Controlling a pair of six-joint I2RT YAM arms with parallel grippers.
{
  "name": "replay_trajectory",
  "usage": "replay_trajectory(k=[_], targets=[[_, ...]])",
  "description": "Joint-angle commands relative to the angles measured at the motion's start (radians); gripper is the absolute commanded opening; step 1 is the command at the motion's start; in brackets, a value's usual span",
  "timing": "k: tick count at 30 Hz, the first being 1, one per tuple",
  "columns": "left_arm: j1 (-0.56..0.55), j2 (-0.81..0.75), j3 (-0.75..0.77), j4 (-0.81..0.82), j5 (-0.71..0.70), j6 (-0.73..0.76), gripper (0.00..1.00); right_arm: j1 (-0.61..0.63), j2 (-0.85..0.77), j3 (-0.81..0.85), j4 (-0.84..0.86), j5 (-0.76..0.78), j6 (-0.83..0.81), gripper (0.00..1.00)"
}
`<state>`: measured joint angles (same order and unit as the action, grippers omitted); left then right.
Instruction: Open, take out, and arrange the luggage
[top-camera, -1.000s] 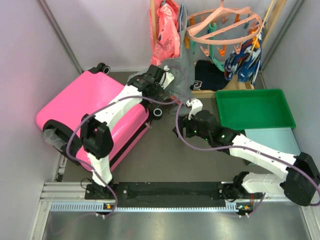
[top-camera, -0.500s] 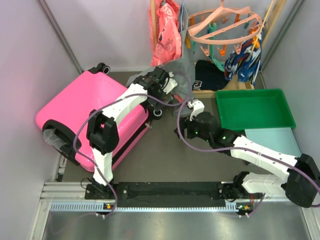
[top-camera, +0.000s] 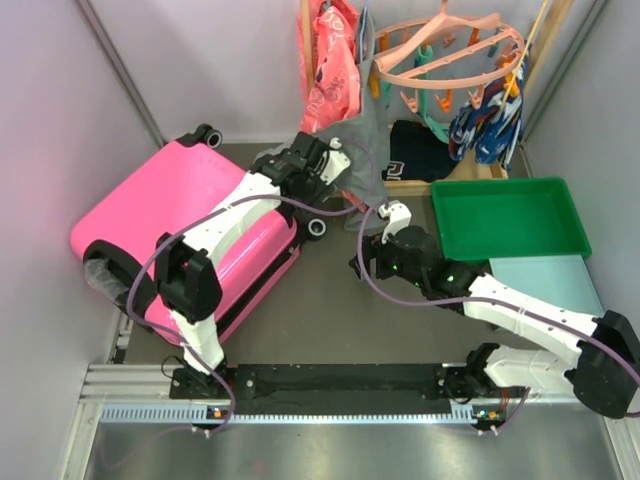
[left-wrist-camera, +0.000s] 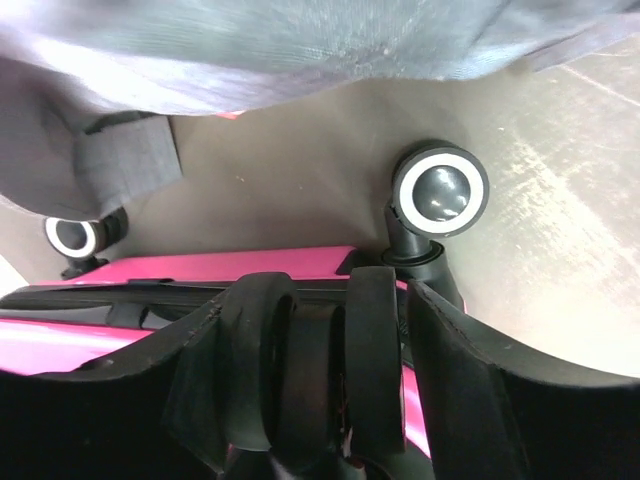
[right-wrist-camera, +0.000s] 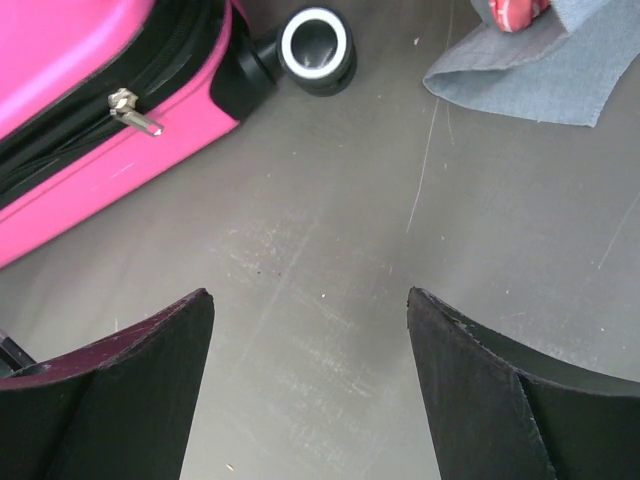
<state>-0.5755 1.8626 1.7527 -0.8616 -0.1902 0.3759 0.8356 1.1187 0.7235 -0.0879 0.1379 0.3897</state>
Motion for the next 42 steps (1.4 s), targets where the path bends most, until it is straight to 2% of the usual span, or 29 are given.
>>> replay_trajectory(k=[1,7,14,17,22,25,29,30,32,33,37,39,42], targets=[[0.006,-0.285,-0.07,-0.432,0.083,0.156,0.0,0.008,-0.04,0.001,0.059,-0.001,0.012,0.78],[0.005,-0.48,-0.262,-0.407,0.075,0.202,0.0,0.01,0.012,0.028,0.111,-0.055,-0.003,0.78],[0.006,-0.571,-0.274,-0.381,0.149,0.212,0.0,0.014,0.153,0.164,0.132,-0.119,-0.052,0.79],[0.006,-0.566,-0.242,-0.375,0.155,0.183,0.0,-0.007,0.265,0.301,0.1,-0.213,-0.094,0.82],[0.006,-0.579,-0.17,-0.358,0.103,0.094,0.0,-0.073,0.401,0.54,0.047,-0.225,0.067,0.92],[0.009,-0.617,-0.177,-0.3,0.034,0.035,0.02,-0.076,0.49,0.658,0.019,-0.141,0.255,0.95],[0.104,-0.657,-0.226,-0.242,-0.011,-0.006,0.24,-0.072,0.649,0.741,0.054,-0.075,0.474,0.98],[0.114,-0.669,-0.234,-0.232,-0.023,-0.015,0.34,-0.069,0.68,0.779,0.036,-0.064,0.515,0.98],[0.132,-0.681,-0.242,-0.221,-0.048,-0.02,0.44,-0.058,0.739,0.818,0.024,-0.029,0.621,0.97],[0.138,-0.698,-0.245,-0.221,-0.055,-0.023,0.53,-0.052,0.748,0.818,0.034,-0.009,0.652,0.97],[0.209,-0.776,-0.303,-0.186,-0.117,-0.029,0.64,-0.035,0.774,0.775,0.054,0.107,0.855,0.97],[0.235,-0.841,-0.347,-0.146,-0.115,-0.029,0.67,-0.033,0.812,0.789,0.033,0.114,0.914,0.96],[0.269,-0.904,-0.441,-0.116,-0.097,-0.043,0.69,-0.015,0.887,0.888,-0.051,0.124,0.917,0.95]])
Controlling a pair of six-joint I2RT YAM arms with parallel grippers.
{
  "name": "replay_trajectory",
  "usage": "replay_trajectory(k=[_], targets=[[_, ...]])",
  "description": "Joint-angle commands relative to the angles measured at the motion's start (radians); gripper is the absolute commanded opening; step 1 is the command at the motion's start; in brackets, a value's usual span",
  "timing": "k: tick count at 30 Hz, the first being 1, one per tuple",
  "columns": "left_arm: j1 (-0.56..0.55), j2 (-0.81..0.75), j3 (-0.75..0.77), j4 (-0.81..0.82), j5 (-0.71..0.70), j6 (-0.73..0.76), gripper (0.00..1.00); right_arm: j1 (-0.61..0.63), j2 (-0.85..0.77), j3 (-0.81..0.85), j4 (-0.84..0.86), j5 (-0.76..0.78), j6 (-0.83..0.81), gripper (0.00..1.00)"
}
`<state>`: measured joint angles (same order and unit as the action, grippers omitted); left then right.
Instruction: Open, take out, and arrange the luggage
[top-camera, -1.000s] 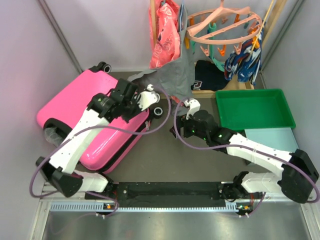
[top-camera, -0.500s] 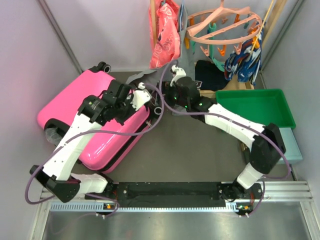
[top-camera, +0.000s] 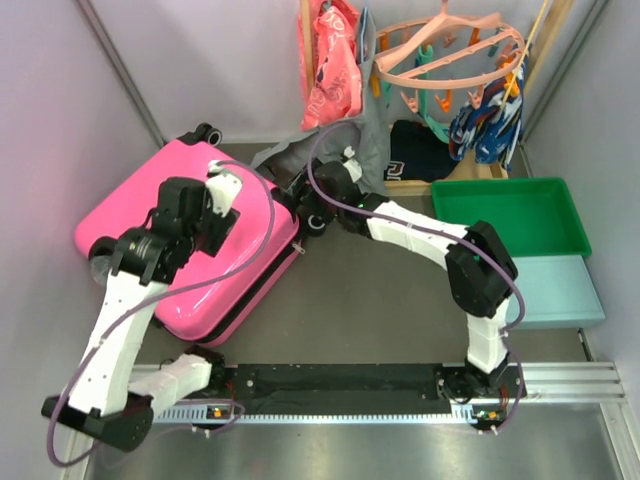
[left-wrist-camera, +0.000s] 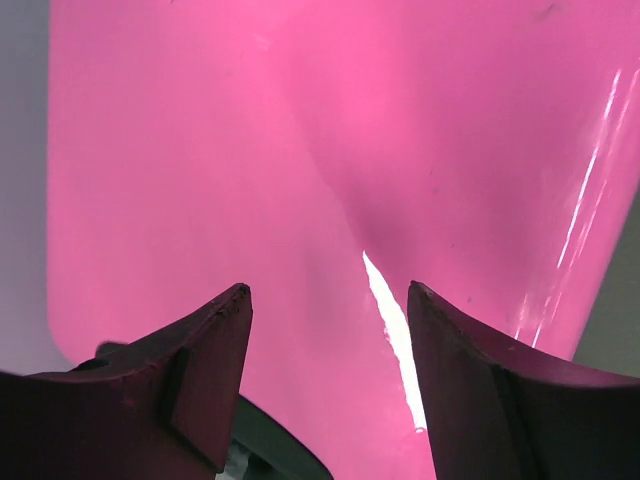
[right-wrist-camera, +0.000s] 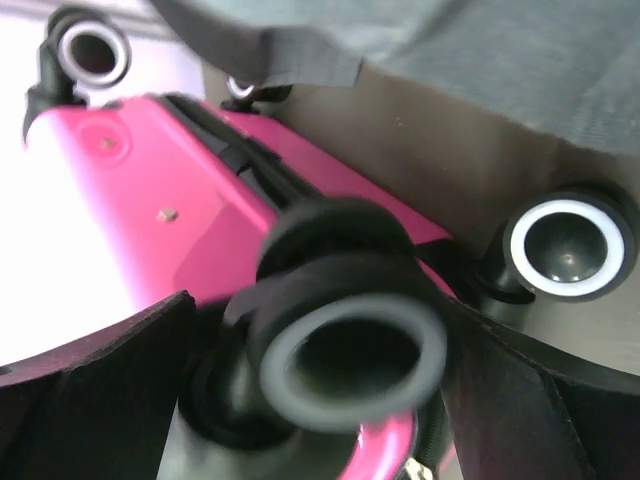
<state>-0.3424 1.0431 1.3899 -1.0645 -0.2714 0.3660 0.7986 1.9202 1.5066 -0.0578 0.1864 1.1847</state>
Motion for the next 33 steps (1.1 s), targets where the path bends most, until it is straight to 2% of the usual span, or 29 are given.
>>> replay_trajectory(k=[1,4,7,8,10,11,13,14,15,19,28,31,33], targets=[[0.039,-0.098,-0.121,0.093,-0.035,-0.033,0.69,0.024,0.105,0.162,-0.095,0.068,0.122,0.95],[0.059,-0.144,-0.201,0.145,-0.103,-0.013,0.7,0.033,0.174,0.211,-0.097,0.012,0.157,0.9],[0.071,-0.192,-0.227,0.176,-0.134,0.004,0.72,0.045,0.181,0.178,-0.021,-0.018,0.184,0.67],[0.074,-0.204,-0.226,0.175,-0.12,0.001,0.72,0.047,0.175,0.166,-0.005,-0.015,0.184,0.53],[0.075,-0.216,-0.224,0.164,-0.104,-0.009,0.72,0.053,0.157,0.139,0.033,-0.01,0.17,0.4],[0.077,-0.218,-0.226,0.163,-0.098,-0.01,0.72,0.054,0.152,0.139,0.039,-0.007,0.155,0.3],[0.08,-0.218,-0.223,0.164,-0.081,-0.021,0.72,0.068,0.126,0.147,0.049,-0.004,0.092,0.19],[0.082,-0.216,-0.22,0.167,-0.08,-0.025,0.72,0.076,0.116,0.149,0.08,-0.001,0.051,0.08],[0.088,-0.213,-0.212,0.167,-0.075,-0.03,0.72,0.091,0.105,0.149,0.091,-0.001,0.033,0.01],[0.098,-0.221,-0.21,0.181,-0.06,-0.036,0.72,0.151,0.031,0.162,0.113,0.024,-0.075,0.0],[0.098,-0.247,-0.187,0.166,-0.025,-0.013,0.72,0.286,-0.127,0.041,0.216,0.137,-0.223,0.0],[0.098,-0.232,-0.164,0.15,0.018,-0.007,0.72,0.318,-0.15,0.029,0.22,0.154,-0.276,0.0],[0.098,-0.224,-0.137,0.138,0.107,-0.007,0.72,0.335,-0.165,0.009,0.233,0.169,-0.331,0.0]])
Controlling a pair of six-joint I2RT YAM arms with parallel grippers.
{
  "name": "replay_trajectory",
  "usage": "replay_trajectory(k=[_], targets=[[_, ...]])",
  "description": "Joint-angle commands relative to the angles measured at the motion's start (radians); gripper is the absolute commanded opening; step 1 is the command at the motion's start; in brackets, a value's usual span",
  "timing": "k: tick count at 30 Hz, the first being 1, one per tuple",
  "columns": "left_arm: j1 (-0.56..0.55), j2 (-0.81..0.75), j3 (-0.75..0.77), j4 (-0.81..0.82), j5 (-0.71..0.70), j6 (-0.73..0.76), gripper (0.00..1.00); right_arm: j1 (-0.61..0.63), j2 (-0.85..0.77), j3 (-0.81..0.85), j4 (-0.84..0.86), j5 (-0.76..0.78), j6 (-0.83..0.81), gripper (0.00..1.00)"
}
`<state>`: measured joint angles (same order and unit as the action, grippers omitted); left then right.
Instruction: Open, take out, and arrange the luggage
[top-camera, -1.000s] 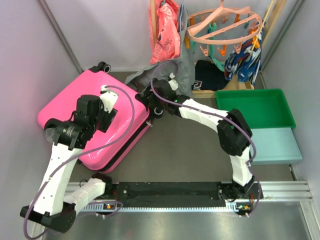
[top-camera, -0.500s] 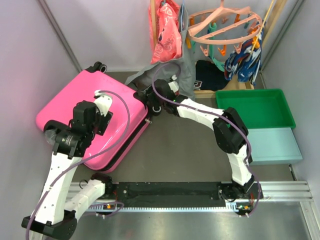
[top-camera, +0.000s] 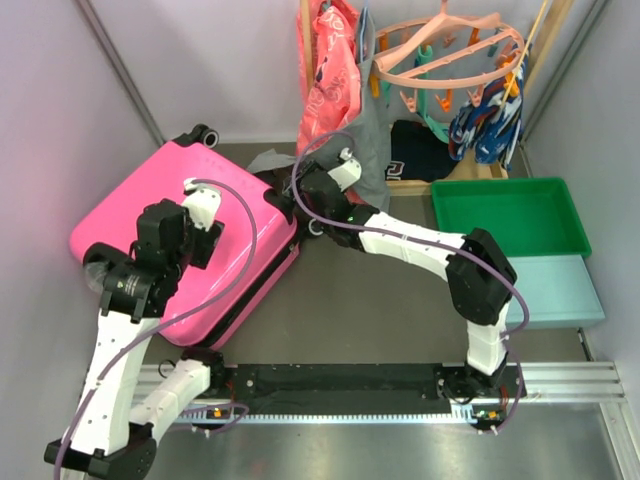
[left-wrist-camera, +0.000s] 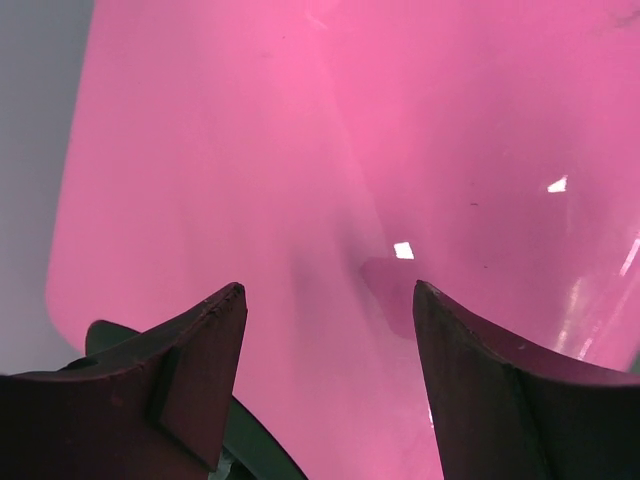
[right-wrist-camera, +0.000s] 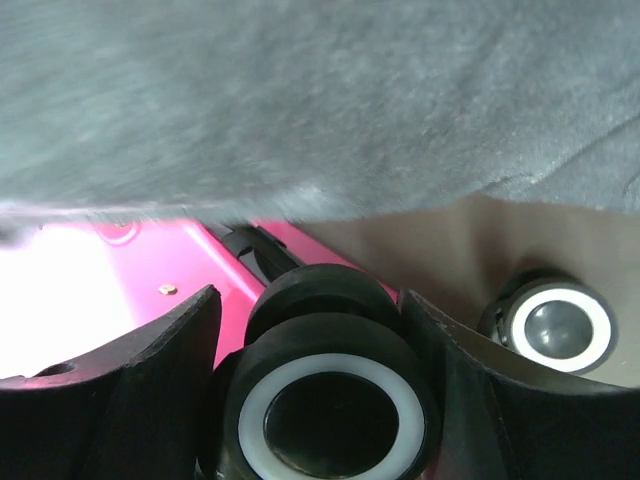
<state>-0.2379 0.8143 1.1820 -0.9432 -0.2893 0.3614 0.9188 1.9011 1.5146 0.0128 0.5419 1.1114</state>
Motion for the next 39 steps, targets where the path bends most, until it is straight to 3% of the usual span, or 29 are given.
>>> replay_trajectory(k=[1,4,9,13,24,32,37,39], targets=[[-0.006,0.026,0.08,0.005,0.163,-0.002,0.72,0.213,-0.158,-0.022,0.162,-0.181,-0.263,0.0],[-0.008,0.104,0.122,0.017,0.258,0.001,0.73,0.215,-0.181,-0.105,0.211,-0.151,-0.289,0.0],[-0.008,0.224,0.186,0.07,0.509,0.037,0.76,0.2,-0.195,-0.123,0.2,-0.167,-0.355,0.0],[-0.023,0.344,0.257,0.069,0.619,0.046,0.8,0.187,-0.215,-0.146,0.187,-0.186,-0.358,0.0],[-0.067,0.442,0.464,0.029,0.759,0.005,0.84,0.236,-0.405,-0.289,0.138,-0.181,-0.346,0.0],[-0.069,0.428,0.397,-0.031,0.785,0.056,0.83,0.337,-0.448,-0.375,-0.002,-0.171,-0.248,0.0],[-0.077,0.427,0.35,-0.049,0.818,0.112,0.83,0.342,-0.503,-0.482,-0.01,-0.166,-0.196,0.0],[-0.096,0.443,0.347,-0.097,0.825,0.145,0.82,0.342,-0.533,-0.499,-0.089,-0.168,-0.183,0.0]])
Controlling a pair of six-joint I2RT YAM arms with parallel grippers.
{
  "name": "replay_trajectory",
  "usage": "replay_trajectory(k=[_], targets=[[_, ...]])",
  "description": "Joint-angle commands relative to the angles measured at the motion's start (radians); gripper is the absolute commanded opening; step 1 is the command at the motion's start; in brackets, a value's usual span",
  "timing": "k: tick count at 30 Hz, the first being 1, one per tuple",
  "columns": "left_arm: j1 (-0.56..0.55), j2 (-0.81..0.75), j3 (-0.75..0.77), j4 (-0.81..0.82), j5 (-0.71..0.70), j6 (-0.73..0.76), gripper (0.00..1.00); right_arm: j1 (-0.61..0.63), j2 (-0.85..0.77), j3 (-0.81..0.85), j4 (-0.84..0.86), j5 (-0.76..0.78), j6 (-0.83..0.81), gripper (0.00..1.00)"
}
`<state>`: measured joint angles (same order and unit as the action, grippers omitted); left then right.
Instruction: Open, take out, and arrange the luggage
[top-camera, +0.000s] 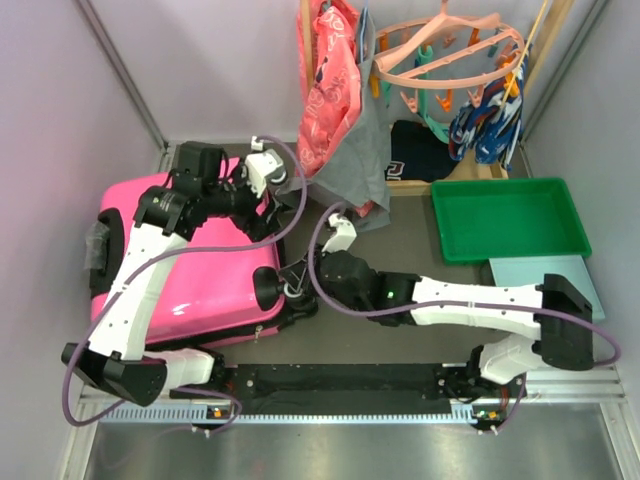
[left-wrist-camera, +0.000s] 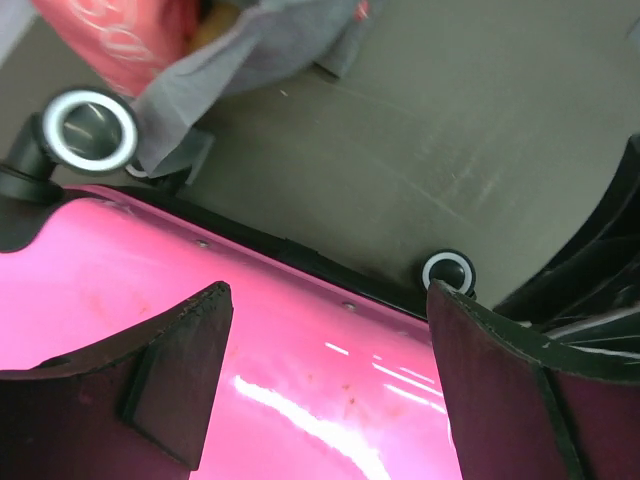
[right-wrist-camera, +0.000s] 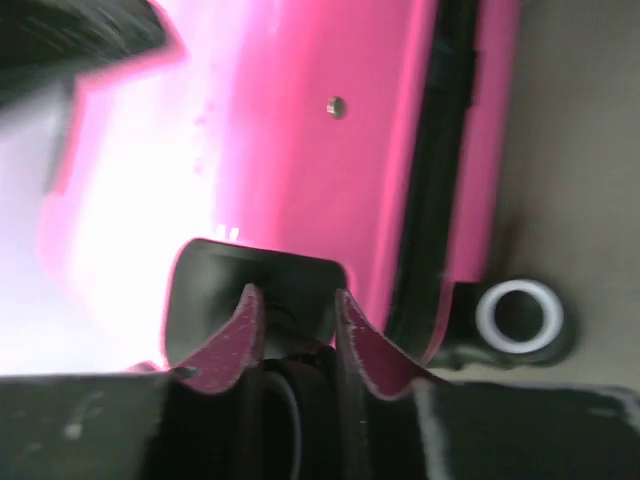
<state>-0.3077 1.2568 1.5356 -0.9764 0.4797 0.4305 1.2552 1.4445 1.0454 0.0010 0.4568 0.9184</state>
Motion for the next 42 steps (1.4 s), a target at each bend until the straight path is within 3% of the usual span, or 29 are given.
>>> replay_trajectory(k=[1,5,8,9,12,16,17,20,21,24,27,33,38,42], targets=[[-0.034,0.006,-0.009,-0.074,0.065,0.083,0.81,0.006,-0.084,-0.036,-0.091,-0.083,0.016,0.0],[-0.048,0.006,-0.032,-0.12,0.114,0.143,0.81,0.006,-0.14,-0.055,-0.165,-0.04,-0.022,0.02],[-0.05,-0.007,-0.025,-0.169,0.157,0.204,0.81,0.007,-0.174,-0.027,-0.239,-0.021,-0.11,0.24],[-0.051,-0.008,-0.022,-0.183,0.161,0.218,0.82,0.006,-0.183,-0.022,-0.252,-0.017,-0.127,0.4],[-0.053,-0.013,-0.025,-0.217,0.162,0.215,0.82,-0.007,-0.223,-0.034,-0.32,0.003,-0.161,0.65],[-0.07,-0.037,-0.081,-0.177,0.142,0.179,0.82,-0.025,-0.271,-0.058,-0.371,-0.018,-0.171,0.72],[-0.076,-0.04,-0.086,-0.157,0.134,0.169,0.82,-0.025,-0.288,-0.062,-0.386,-0.021,-0.18,0.72],[-0.113,-0.045,-0.091,-0.133,0.112,0.126,0.82,-0.004,-0.311,-0.09,-0.384,-0.029,-0.188,0.51],[-0.123,-0.046,-0.094,-0.133,0.111,0.122,0.82,0.009,-0.309,-0.1,-0.369,-0.035,-0.187,0.36],[-0.171,-0.051,-0.101,-0.127,0.111,0.093,0.83,0.024,-0.303,-0.165,-0.27,-0.116,-0.145,0.13],[-0.209,-0.057,-0.121,-0.107,0.07,0.057,0.83,0.03,-0.291,-0.252,-0.153,-0.2,-0.073,0.03],[-0.248,-0.068,-0.17,-0.073,0.019,0.033,0.83,0.069,-0.202,-0.263,-0.009,-0.219,-0.007,0.0],[-0.257,-0.105,-0.198,-0.074,0.059,0.031,0.84,0.062,-0.128,-0.306,0.247,-0.173,0.062,0.0],[-0.258,-0.122,-0.207,-0.067,0.036,0.019,0.86,0.044,-0.105,-0.291,0.251,-0.136,0.1,0.0]])
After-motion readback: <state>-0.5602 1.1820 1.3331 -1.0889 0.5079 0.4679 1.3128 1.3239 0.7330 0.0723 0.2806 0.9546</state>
